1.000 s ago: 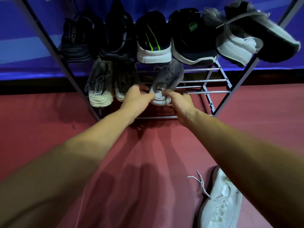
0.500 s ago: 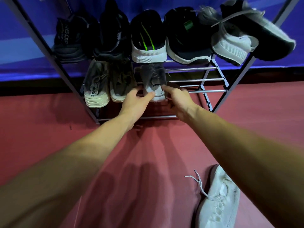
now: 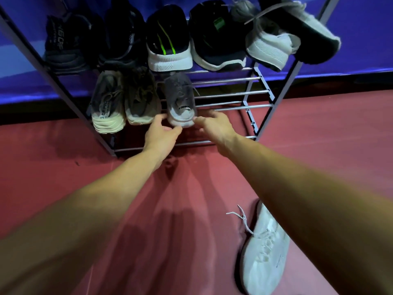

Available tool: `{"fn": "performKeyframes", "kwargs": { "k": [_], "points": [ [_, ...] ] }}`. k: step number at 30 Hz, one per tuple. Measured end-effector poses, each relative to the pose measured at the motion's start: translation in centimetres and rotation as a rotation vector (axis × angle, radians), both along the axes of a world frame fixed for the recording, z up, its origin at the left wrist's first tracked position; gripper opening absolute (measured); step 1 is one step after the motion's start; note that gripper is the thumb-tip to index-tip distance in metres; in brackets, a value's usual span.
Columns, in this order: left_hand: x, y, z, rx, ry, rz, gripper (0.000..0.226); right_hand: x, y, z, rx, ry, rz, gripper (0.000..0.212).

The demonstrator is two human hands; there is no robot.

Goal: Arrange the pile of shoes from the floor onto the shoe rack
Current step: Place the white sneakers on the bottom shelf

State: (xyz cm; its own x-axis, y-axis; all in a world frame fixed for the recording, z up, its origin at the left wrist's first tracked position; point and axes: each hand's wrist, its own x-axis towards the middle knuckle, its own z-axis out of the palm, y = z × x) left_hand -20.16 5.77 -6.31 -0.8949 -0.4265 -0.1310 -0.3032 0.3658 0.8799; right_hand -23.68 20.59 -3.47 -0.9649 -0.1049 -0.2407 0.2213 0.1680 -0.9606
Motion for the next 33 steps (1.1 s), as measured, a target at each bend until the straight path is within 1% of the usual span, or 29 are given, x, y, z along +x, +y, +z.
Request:
{"fn": "performKeyframes", "kwargs": {
  "k": [2, 4, 8, 12, 14, 17, 22, 25, 28, 30, 33],
  "points": [
    [1.0, 0.7, 0.0, -0.049, -0.027, -0.028, 0.067, 0.7, 1.3, -0.1, 0.086, -0.004, 0.018, 0.03],
    [2.0, 1.2, 0.1, -0.08, -0.069, -0.08, 0.068, 1.4, 2.9, -0.4, 0.194, -0.006, 0.039, 0.035],
    [3.8, 2.6, -1.2, -0.106, -0.155, -0.205, 0.052, 2.8, 6.6, -2.5, 0.328, -0.073, 0.062, 0.032],
    [4.4, 5.2, -3.7, -0.157, -0.262, -0.316, 0.045, 4.3, 10.5, -5.2, 0.414, -0.145, 0.049, 0.025],
    [4.4, 7.0, -4.8, -0.193, -0.305, -0.387, 0.043, 5.1, 12.9, -6.1, 0.477, -0.171, 0.06, 0.027],
    [4.5, 10.4, -6.1, -0.197, -0.351, -0.484, 0.042, 6.6, 16.8, -7.1, 0.604, -0.219, 0.074, 0.034],
    [5.9, 15.5, -7.9, -0.255, -0.438, -0.715, 0.042, 9.8, 22.2, -8.6, 0.754, -0.327, 0.076, 0.048],
    [6.9, 17.6, -8.9, -0.279, -0.511, -0.821, 0.046, 11.5, 23.7, -9.9, 0.782, -0.394, 0.081, 0.052],
    [8.5, 18.9, -9.9, -0.368, -0.559, -0.93, 0.049, 12.5, 23.5, -10.8, 0.725, -0.483, 0.11, 0.051],
    [10.0, 19.5, -10.7, -0.395, -0.573, -1.004, 0.043, 13.0, 22.8, -11.3, 0.713, -0.511, 0.11, 0.053],
    [11.2, 20.1, -11.4, -0.359, -0.579, -1.012, 0.032, 13.4, 22.0, -12.0, 0.774, -0.524, 0.085, 0.06]
  ]
}}
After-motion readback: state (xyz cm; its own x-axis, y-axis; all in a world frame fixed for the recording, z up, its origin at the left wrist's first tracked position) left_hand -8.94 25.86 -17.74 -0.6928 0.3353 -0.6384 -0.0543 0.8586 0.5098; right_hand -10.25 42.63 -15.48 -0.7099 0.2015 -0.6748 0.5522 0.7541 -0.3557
